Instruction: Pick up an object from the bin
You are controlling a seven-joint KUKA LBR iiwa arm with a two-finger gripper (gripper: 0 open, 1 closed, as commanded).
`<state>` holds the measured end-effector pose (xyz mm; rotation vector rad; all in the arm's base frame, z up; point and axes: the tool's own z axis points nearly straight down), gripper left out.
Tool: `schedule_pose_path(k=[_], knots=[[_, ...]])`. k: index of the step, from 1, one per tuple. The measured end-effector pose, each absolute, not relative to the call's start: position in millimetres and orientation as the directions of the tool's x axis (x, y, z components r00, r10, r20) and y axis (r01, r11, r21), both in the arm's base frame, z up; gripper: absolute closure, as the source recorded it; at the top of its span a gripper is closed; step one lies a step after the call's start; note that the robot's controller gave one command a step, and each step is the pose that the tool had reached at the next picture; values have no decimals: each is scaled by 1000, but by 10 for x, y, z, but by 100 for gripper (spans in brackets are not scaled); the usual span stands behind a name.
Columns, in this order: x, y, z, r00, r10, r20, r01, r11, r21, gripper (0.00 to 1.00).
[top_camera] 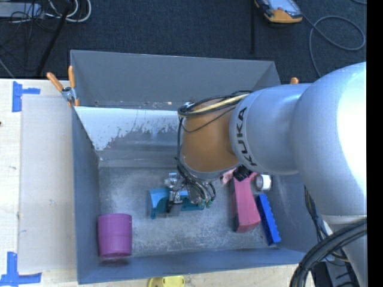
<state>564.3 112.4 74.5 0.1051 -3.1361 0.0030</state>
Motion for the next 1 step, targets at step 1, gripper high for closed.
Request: schedule_pose_path(k=[1], knots=[[5608, 1123, 936, -998, -67, 16, -67, 998, -2, 100]])
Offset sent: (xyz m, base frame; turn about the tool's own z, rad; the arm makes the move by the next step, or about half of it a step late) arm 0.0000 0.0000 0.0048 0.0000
